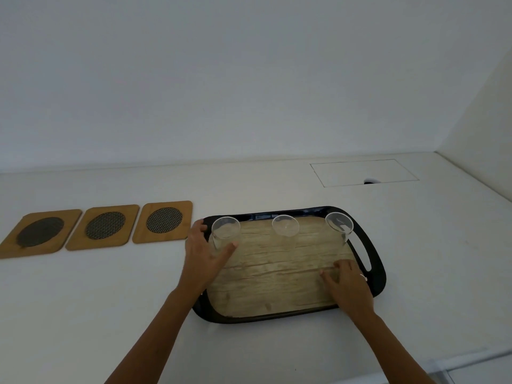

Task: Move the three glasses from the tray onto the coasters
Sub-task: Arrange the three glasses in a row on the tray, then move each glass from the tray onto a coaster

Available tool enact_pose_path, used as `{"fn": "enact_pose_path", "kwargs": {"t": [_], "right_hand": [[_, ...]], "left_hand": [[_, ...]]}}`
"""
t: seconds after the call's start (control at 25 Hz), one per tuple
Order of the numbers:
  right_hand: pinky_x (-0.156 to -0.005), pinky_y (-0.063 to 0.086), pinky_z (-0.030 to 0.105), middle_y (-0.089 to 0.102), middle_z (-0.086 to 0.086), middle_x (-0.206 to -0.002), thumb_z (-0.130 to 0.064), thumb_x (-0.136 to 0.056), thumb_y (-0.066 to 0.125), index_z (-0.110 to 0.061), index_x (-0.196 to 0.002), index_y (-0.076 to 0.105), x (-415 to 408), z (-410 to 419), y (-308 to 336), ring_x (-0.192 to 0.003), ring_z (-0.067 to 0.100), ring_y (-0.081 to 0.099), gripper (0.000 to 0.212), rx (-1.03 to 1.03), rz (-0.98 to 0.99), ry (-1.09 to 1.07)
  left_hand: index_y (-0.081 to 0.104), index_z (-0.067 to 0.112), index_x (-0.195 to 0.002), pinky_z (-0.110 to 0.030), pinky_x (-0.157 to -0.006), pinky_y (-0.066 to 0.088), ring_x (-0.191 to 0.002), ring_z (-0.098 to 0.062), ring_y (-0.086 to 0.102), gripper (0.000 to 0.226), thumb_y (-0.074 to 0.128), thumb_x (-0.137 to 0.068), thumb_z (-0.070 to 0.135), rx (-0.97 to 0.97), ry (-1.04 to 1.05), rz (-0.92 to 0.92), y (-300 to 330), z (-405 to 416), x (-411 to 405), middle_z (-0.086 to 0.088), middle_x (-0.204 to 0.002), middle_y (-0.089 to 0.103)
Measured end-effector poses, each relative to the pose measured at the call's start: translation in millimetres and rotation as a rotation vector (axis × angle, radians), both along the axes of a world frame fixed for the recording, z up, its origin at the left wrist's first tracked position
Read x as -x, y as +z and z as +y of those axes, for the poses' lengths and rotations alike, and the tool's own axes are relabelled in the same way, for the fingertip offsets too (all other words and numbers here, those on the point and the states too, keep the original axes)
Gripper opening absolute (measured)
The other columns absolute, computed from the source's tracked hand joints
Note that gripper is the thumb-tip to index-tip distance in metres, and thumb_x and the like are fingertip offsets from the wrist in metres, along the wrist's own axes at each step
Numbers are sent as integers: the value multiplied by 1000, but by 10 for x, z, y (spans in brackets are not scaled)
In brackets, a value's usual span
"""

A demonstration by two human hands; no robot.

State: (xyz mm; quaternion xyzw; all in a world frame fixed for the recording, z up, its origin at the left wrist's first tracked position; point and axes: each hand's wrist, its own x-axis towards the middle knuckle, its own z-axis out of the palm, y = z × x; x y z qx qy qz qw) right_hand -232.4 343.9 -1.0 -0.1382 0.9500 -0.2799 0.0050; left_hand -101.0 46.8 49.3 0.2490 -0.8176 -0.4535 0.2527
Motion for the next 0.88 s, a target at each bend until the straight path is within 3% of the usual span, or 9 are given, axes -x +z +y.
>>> {"fn": "enact_pose_path", "kwargs": {"t": [0.12,0.28,0.36,0.48,0.88], "right_hand": [[-88,48,44,42,16,-129,-42,-72,77,-5,-127,38,141,-64,71,-112,31,50,76,258,-114,-148],[-103,41,48,32,11,-142,-39,-66,83,-15,-138,26,309,-194,164,-125,27,40,96,485,-138,-128],[-105,39,45,32,11,-144,-38,-67,82,-17,-139,24,374,-254,182,-126,24,39,95,526,-123,-64],[-101,36,33,36,6,-144,-33,-70,81,-25,-141,21,414,-311,163,-126,13,39,93,620,-135,-30],[-92,45,33,56,9,-125,-19,-69,83,-17,-123,40,602,-458,296,-117,25,54,69,693,-12,-69]], "left_hand": [[32,14,-133,-41,-99,37,-119,-23,42,69,49,-84,58,116,97,23,-64,-220,-278,-11,-129,46],[29,7,-139,-53,-104,34,-127,-39,41,58,43,-93,39,194,240,-239,-337,-487,-611,-24,-139,43],[27,6,-141,-59,-108,30,-134,-40,34,57,43,-95,34,274,249,-431,-476,-559,-748,-24,-145,38],[29,6,-142,-62,-110,22,-140,-41,24,59,27,-93,40,441,198,-610,-633,-579,-889,-22,-151,30],[10,18,-147,-50,-117,9,-146,-28,4,69,7,-86,51,466,201,-660,-730,-614,-866,-10,-159,8]]}}
